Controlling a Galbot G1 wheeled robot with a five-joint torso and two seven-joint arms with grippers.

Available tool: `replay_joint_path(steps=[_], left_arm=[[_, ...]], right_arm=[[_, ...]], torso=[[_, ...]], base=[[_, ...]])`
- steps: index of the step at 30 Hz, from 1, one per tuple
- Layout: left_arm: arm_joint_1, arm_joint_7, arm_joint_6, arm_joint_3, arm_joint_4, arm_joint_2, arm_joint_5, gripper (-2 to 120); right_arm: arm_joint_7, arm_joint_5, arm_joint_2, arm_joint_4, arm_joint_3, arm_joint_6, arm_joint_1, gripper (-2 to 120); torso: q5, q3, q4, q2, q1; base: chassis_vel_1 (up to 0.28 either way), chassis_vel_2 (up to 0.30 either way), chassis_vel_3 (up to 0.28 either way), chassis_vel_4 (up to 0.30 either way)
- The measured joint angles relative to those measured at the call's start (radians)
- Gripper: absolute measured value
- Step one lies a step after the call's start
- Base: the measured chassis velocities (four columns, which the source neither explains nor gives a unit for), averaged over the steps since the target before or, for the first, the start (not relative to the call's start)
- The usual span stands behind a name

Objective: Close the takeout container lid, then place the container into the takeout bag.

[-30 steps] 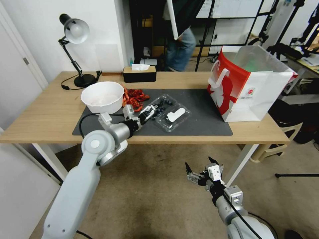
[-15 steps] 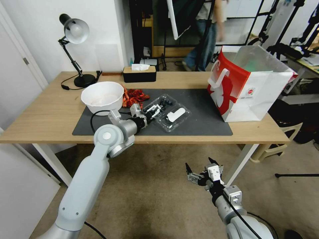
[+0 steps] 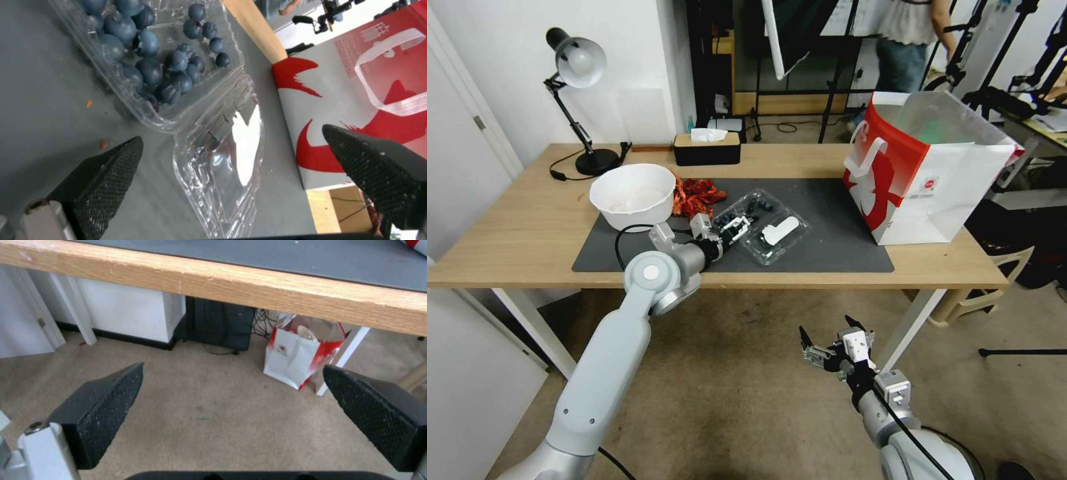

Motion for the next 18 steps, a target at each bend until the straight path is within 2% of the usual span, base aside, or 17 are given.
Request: replay_joint_path(steps=[18], left_arm=[[-0.026, 0.028, -0.009, 0.022, 0.043, -0.022, 0.015, 100]], right_arm=[[0.000, 0.001, -0.002, -0.008, 0.003, 0.002, 0.001, 100]], torso=[[0.0000, 0.000, 0.0000, 0.000, 0.000]], base=[[0.000, 0.000, 0.000, 0.000]])
